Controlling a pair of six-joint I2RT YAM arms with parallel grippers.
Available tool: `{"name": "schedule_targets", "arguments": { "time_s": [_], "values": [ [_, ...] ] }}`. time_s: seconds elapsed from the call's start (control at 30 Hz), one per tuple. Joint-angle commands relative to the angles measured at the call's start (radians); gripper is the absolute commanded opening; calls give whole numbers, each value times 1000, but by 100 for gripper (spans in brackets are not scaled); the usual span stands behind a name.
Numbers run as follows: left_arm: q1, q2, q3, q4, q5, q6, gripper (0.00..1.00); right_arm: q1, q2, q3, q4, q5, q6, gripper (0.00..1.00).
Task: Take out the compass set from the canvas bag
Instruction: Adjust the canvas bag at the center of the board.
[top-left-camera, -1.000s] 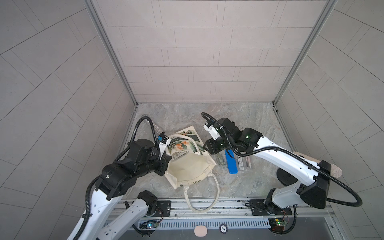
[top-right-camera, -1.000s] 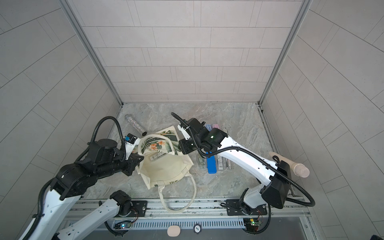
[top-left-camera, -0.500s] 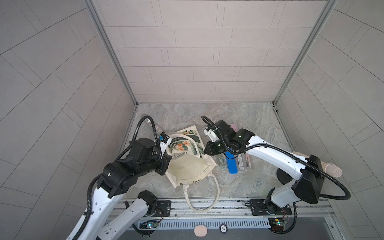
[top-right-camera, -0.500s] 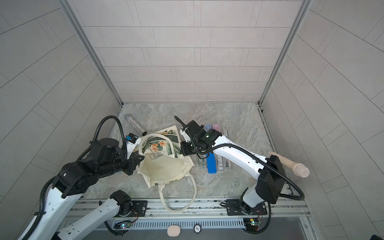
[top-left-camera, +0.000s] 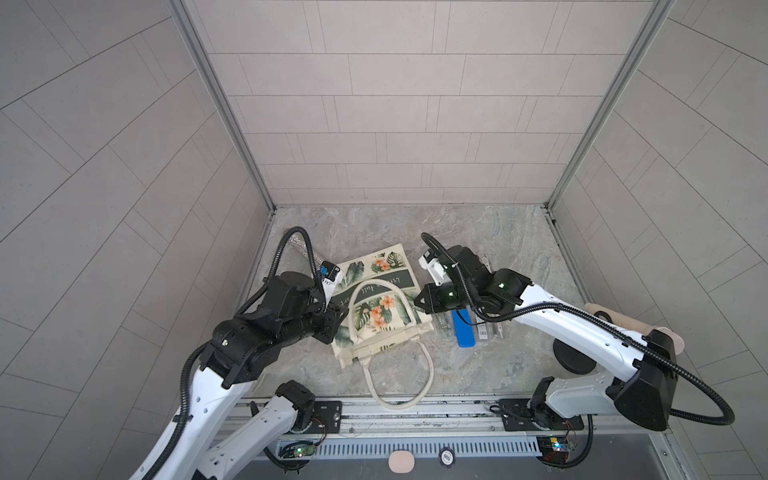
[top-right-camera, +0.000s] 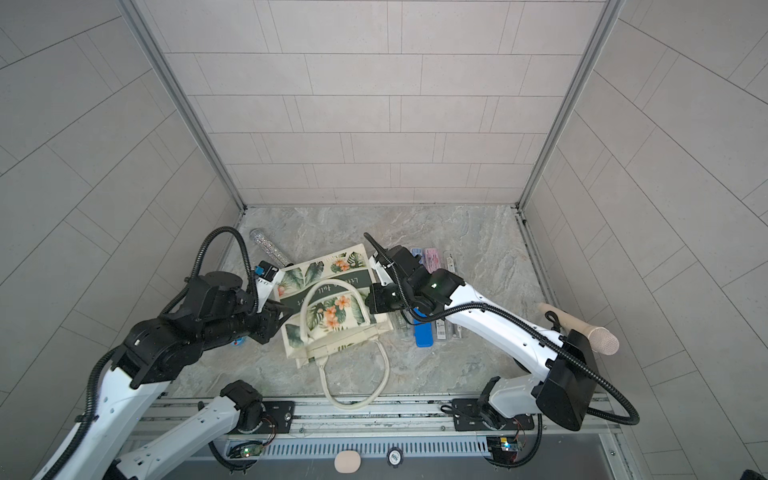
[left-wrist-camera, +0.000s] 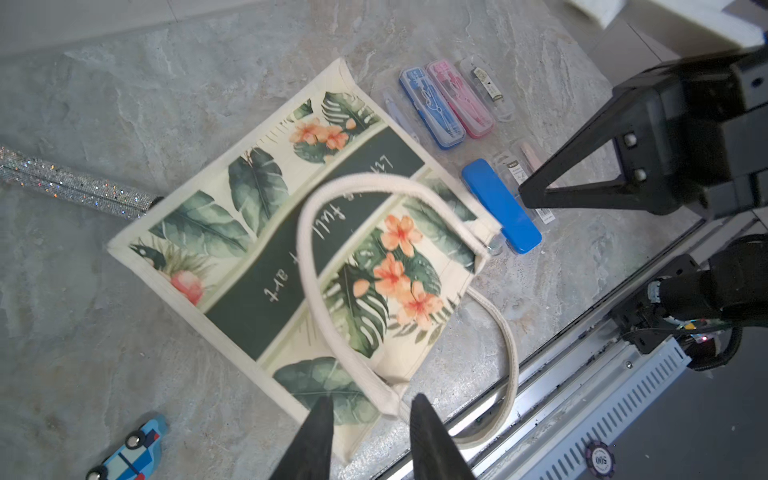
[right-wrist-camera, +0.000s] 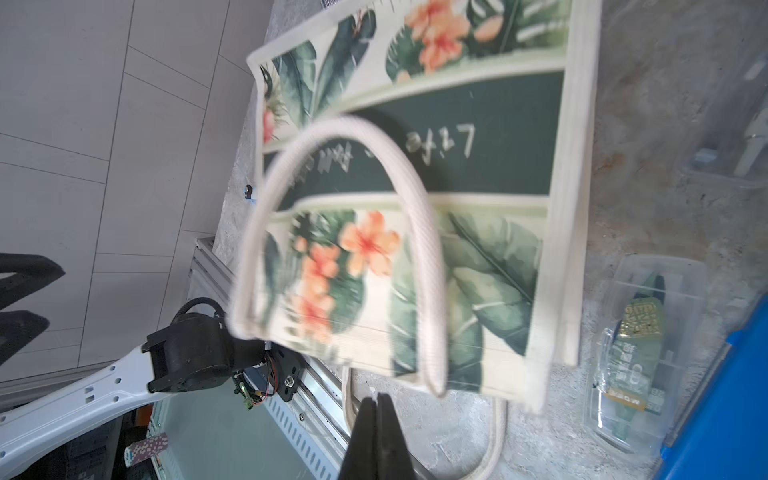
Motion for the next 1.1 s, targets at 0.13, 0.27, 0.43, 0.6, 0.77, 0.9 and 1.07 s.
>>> {"name": "schedule_targets", "arguments": {
  "time_s": [0.13, 0.27, 0.43, 0.6, 0.77, 0.9, 1.07],
  "values": [
    [-1, 9, 29, 28, -2, 19, 42, -12, -3, 24, -45, 35, -61, 16],
    [-1, 59, 57, 32, 39, 19, 42, -81, 38, -39, -72, 13, -126, 35],
    [-6, 67, 59, 56, 59, -1, 40, -178, 72, -156, 3, -56, -154, 38],
    [-7, 60, 28, 78, 76, -21, 40, -220, 139, -183, 75, -143, -148, 39],
    [-10, 59, 9, 100, 90, -38, 40, -242, 214, -177, 115, -174, -148, 39],
    [-11, 51, -4, 104, 91, -43, 40, -245, 258, -175, 145, -200, -142, 39],
    [-11, 45, -20, 101, 89, -38, 40, -232, 261, -163, 160, -246, -156, 33]
  ]
}}
